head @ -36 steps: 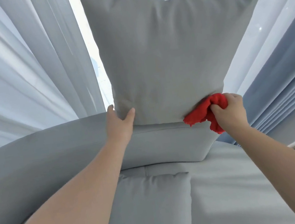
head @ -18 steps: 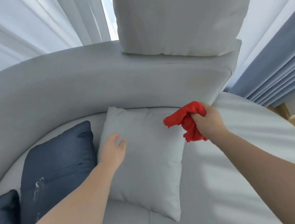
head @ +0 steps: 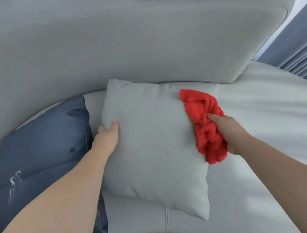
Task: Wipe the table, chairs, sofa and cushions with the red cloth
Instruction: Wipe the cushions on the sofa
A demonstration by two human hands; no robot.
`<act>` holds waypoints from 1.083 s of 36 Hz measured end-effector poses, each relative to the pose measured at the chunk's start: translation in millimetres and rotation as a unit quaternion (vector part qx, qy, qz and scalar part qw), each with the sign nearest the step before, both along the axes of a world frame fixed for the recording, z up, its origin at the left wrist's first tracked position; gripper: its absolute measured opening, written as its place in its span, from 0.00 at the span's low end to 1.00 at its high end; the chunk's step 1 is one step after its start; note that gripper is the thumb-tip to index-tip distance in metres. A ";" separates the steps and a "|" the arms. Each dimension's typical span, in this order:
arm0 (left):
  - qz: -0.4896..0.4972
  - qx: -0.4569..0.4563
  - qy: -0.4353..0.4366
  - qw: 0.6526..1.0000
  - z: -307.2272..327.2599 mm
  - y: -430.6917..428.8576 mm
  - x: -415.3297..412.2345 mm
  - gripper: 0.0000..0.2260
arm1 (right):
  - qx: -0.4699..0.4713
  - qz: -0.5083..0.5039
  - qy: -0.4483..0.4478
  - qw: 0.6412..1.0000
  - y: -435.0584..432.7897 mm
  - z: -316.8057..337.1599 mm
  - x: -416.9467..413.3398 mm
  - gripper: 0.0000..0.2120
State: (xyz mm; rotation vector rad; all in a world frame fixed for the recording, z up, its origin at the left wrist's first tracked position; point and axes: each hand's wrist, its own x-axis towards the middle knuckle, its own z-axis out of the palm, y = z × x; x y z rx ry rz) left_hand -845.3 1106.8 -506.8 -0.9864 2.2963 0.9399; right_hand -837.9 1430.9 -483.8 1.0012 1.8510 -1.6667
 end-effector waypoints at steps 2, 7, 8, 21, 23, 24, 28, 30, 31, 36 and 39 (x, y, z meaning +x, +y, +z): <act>-0.001 -0.003 0.024 1.000 -5.4 9.3 4.1 0.35 | -0.002 -0.016 0.013 1.000 0.8 -7.9 0.8 0.05; -0.058 -0.035 0.059 0.996 -3.3 58.5 15.8 0.32 | 0.096 -0.058 0.039 0.993 50.5 -3.5 -3.3 0.08; -0.086 -0.026 0.062 0.994 -3.4 73.3 17.2 0.30 | 0.138 -0.063 0.046 0.987 68.9 0.7 -5.1 0.08; 0.019 0.141 0.086 0.986 -32.3 148.0 42.0 0.42 | 0.394 0.269 0.264 0.838 113.7 43.1 -42.3 0.20; 0.014 0.111 0.083 0.990 -35.6 151.3 38.3 0.41 | 0.389 0.369 0.201 0.820 96.4 28.9 -36.9 0.18; 0.011 0.095 0.080 0.992 -36.5 154.0 36.0 0.40 | 0.402 0.410 0.188 0.797 90.7 18.5 -29.6 0.18; 0.012 0.061 0.091 0.994 -36.4 172.2 30.5 0.35 | 0.381 0.432 0.304 0.759 90.4 5.1 19.5 0.22; 0.017 0.056 0.103 0.993 -34.6 180.7 28.0 0.37 | 0.389 0.439 0.357 0.727 92.0 3.7 46.6 0.22; 0.018 0.056 0.105 0.993 -33.9 183.8 26.9 0.38 | 0.392 0.457 0.370 0.708 90.9 2.4 60.9 0.22; 0.009 0.051 0.094 0.994 -32.0 185.3 35.3 0.38 | 0.347 0.545 0.389 0.656 83.0 -15.9 142.2 0.22; 0.002 0.046 0.098 0.994 -28.4 183.9 39.2 0.34 | 0.311 0.586 0.405 0.629 84.8 -21.4 178.6 0.24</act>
